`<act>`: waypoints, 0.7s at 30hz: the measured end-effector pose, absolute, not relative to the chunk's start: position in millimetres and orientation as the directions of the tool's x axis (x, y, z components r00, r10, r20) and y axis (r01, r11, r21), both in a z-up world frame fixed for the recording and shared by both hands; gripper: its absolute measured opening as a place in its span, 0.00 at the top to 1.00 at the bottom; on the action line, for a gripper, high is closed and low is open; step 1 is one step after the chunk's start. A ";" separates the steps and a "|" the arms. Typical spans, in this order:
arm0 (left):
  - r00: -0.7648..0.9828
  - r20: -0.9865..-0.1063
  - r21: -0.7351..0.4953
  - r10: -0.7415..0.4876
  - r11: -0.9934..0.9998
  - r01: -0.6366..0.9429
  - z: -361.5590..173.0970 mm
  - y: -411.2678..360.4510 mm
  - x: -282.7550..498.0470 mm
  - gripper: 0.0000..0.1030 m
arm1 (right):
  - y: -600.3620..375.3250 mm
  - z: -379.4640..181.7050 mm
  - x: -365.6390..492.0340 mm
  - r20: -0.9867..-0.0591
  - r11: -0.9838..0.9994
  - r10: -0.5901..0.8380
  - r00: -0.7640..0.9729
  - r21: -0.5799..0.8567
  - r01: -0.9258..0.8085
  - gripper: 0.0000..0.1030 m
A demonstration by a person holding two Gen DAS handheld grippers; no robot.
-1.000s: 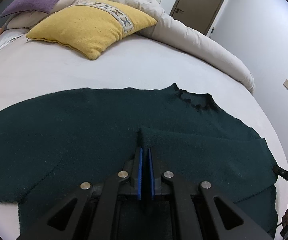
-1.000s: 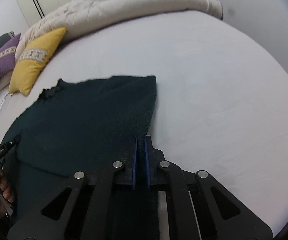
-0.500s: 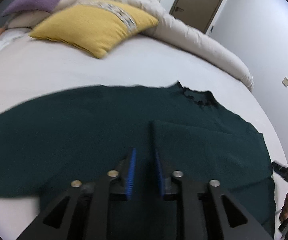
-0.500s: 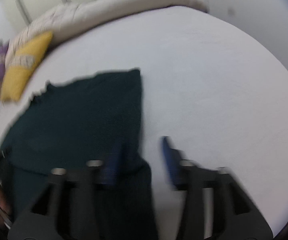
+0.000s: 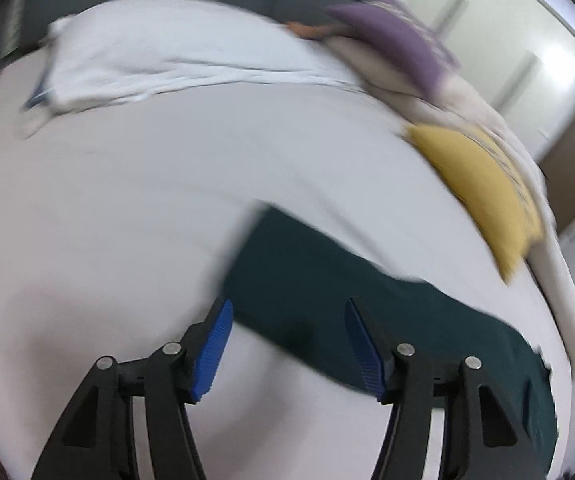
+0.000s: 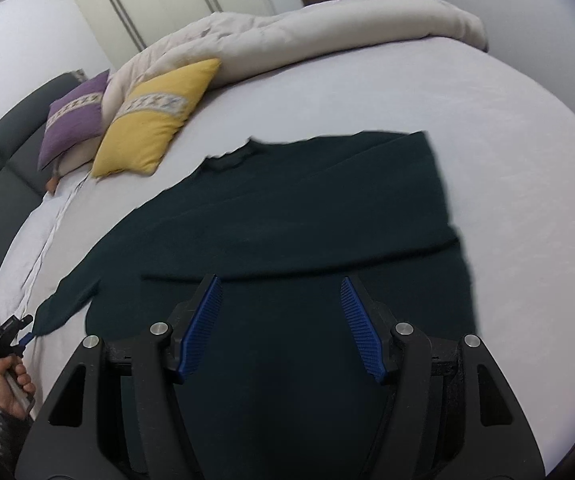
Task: Fold small clothes
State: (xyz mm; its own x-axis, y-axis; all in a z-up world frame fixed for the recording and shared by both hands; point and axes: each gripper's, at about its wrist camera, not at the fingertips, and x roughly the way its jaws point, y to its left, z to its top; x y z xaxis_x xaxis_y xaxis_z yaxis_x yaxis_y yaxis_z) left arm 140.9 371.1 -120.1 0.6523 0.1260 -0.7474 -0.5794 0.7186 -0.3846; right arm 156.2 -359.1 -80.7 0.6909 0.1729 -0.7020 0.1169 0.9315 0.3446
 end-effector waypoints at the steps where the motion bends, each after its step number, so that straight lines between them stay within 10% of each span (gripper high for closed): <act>1: 0.645 -0.754 -0.400 0.126 0.690 -0.603 -125.7 383.6 137.5 0.40 | -351.4 -80.6 155.4 -0.704 0.933 0.182 0.687 0.343 0.105 0.42; 7: 0.634 -0.766 -0.419 0.110 0.662 -0.622 -145.3 405.7 146.6 0.45 | -319.5 -84.1 146.1 -0.717 0.943 0.195 0.669 0.325 0.073 0.42; 9: 0.624 -0.777 -0.413 0.081 0.681 -0.604 -147.7 405.3 157.1 0.82 | -318.9 -85.1 142.6 -0.718 0.942 0.196 0.668 0.328 0.077 0.42; 12: 0.616 -0.785 -0.399 0.069 0.705 -0.587 -141.8 404.7 165.4 0.91 | -325.4 -87.8 139.7 -0.716 0.935 0.198 0.669 0.342 0.090 0.42; 21: 0.780 -0.625 -0.400 -0.013 0.864 -0.306 -47.9 267.4 181.1 0.93 | -353.1 -100.0 129.9 -0.699 0.911 0.207 0.685 0.392 0.125 0.42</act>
State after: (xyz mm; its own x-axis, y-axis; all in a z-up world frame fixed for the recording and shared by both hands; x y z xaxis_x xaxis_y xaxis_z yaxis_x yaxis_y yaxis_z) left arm 181.1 267.4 -47.9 0.7801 -0.0135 -0.6255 -0.3057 0.8640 -0.4000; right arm 129.9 -353.1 -100.0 0.6849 0.2068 -0.6987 0.1249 0.9114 0.3922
